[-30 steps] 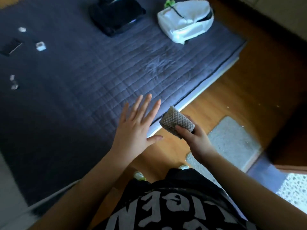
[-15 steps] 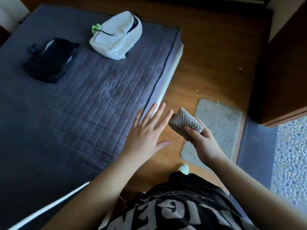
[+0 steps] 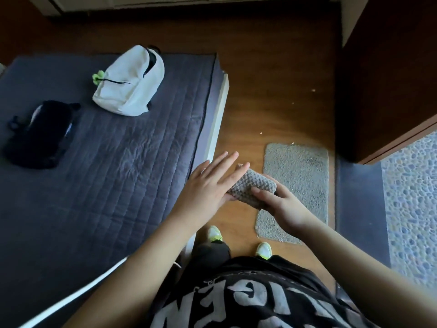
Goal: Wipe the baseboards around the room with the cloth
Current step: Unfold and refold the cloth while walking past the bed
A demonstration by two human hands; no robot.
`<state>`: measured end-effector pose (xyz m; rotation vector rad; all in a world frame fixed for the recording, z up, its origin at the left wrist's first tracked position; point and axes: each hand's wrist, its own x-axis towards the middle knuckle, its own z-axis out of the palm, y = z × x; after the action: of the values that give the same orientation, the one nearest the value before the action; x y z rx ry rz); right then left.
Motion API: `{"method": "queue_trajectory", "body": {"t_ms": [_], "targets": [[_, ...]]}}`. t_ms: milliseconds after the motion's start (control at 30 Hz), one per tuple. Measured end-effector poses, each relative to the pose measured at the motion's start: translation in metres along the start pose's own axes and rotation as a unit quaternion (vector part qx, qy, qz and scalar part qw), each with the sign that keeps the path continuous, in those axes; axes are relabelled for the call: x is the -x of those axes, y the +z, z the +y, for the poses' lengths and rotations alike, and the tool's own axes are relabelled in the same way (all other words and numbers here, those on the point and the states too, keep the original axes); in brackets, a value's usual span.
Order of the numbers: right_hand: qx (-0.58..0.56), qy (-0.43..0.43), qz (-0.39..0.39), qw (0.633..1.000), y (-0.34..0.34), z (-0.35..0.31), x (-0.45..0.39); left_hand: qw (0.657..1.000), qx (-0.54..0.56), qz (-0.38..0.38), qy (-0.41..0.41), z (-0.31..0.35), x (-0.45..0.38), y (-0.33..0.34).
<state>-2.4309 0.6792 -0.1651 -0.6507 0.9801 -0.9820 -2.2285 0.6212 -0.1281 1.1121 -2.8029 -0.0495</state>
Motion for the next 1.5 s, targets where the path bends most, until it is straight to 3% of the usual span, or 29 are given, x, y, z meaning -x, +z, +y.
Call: {"method": "queue_trajectory", "body": {"t_ms": [133, 300, 400, 533, 633, 967, 1133, 1267, 1333, 1433, 1500], "targets": [[-0.007, -0.004, 0.016, 1.000, 0.001, -0.015, -0.024, 0.997, 0.041, 0.040, 0.043, -0.028, -0.028, 0.003], [-0.003, 0.006, 0.014, 1.000, 0.005, -0.031, -0.076, 0.984, 0.125, 0.126, 0.005, -0.075, -0.064, 0.004], [-0.027, 0.027, 0.042, 0.998, 0.018, -0.044, -0.110, 0.977, 0.180, 0.102, -0.044, -0.116, -0.083, -0.005], [0.100, -0.004, 0.062, 0.993, 0.041, -0.067, -0.148, 0.951, 0.269, 0.101, -0.116, -0.164, -0.102, -0.013], [0.131, -0.036, 0.106, 0.985, 0.050, -0.079, -0.171, 0.924, 0.338, 0.095, -0.151, -0.184, -0.120, -0.017], [0.021, -0.076, 0.174, 0.982, 0.014, -0.115, -0.218, 0.860, 0.436, 0.048, -0.262, -0.192, -0.199, -0.016], [-0.147, -0.034, 0.173, 0.973, -0.038, -0.139, -0.245, 0.777, 0.527, 0.056, -0.339, -0.181, -0.267, 0.000], [-0.162, -0.031, 0.176, 0.970, -0.087, -0.165, -0.258, 0.796, 0.516, 0.023, -0.316, -0.170, -0.322, 0.000], [-0.121, -0.049, 0.206, 0.970, -0.112, -0.181, -0.264, 0.791, 0.526, 0.014, -0.312, -0.162, -0.349, -0.003], [-0.151, -0.044, 0.214, 0.964, -0.145, -0.203, -0.273, 0.791, 0.520, 0.008, -0.323, -0.152, -0.379, -0.012], [-0.148, -0.051, 0.184, 0.970, -0.165, -0.218, -0.285, 0.810, 0.497, 0.019, -0.310, -0.150, -0.395, -0.018]]}}
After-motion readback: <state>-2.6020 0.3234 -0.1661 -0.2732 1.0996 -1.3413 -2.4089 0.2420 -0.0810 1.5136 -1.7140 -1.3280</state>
